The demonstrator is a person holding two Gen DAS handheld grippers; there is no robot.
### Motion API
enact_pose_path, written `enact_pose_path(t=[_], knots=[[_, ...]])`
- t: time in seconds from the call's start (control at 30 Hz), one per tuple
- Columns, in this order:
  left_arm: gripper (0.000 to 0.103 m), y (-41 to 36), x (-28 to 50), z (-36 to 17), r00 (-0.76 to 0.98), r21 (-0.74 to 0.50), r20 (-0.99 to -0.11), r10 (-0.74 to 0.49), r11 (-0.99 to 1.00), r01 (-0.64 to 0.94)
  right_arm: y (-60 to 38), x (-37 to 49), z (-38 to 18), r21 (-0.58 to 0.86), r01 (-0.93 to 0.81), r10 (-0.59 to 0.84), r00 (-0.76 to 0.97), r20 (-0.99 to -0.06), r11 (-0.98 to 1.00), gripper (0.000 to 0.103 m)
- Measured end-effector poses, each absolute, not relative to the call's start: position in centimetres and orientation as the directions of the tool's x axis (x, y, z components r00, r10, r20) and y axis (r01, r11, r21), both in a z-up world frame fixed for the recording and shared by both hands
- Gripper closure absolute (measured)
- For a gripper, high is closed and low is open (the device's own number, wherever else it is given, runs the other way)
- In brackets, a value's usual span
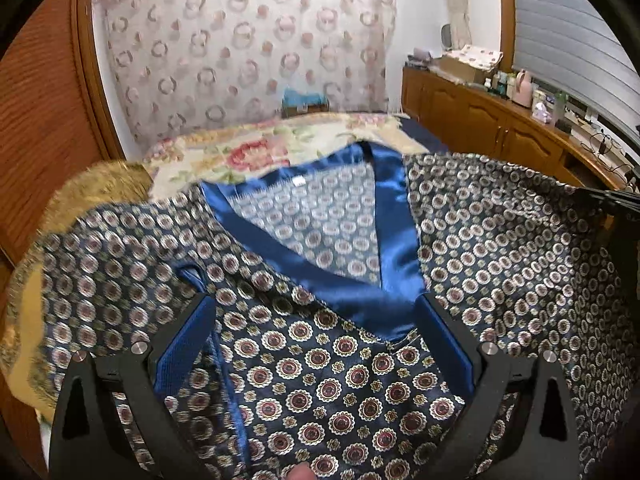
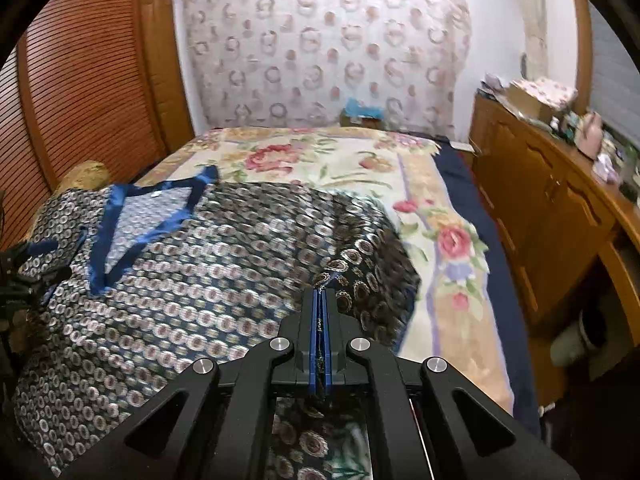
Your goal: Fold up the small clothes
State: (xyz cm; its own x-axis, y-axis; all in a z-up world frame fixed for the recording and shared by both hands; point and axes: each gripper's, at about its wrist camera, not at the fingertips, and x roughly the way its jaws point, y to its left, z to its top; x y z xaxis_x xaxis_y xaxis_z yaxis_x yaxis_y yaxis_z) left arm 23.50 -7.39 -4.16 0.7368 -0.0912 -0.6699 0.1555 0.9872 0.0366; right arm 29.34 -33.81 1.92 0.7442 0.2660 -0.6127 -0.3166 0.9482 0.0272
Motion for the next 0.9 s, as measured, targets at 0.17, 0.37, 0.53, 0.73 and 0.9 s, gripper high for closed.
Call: enact_pose_path(t=[0.17,0.37,0.53,0.73,0.9], knots=[[0.003,-6.9,22.6,-2.8,0.761,0.035,-0.642,-0.094,0.988,0.152,-31.6,28.7,1.8,0.032,-0.364,0.306,0.728,-0.613,0.931,0.101],[0.003,-6.1,22.1,-1.8,0.778,0.030,-0.623,-0.086,0.991,0.134,-30.1,28.4,1.0,0.064,-0.425,0.366,0.682,-0.633,0.903,0.101],[0.003,-5.8,21.7,-1.3,0.787,0.029,-0.612,-0.083,0.991,0.127,-29.2,29.0,-0.5,0.100,-0.460,0.402,0.625,-0.669,0.882,0.101],[0.003,-6.3,21.8,-1.4,0.777,0.011,-0.619,-0.113,0.988,0.153,-28.8,30.0,-1.1,0.104,-0.456,0.393,0.603,-0.694,0.884,0.090],[0.003,-8.4,22.5,-1.8,0.754,-0.018,-0.628,-0.191,0.973,0.232,-30.9,28.6,1.1,0.105,-0.423,0.383,0.653,-0.653,0.900,0.054]])
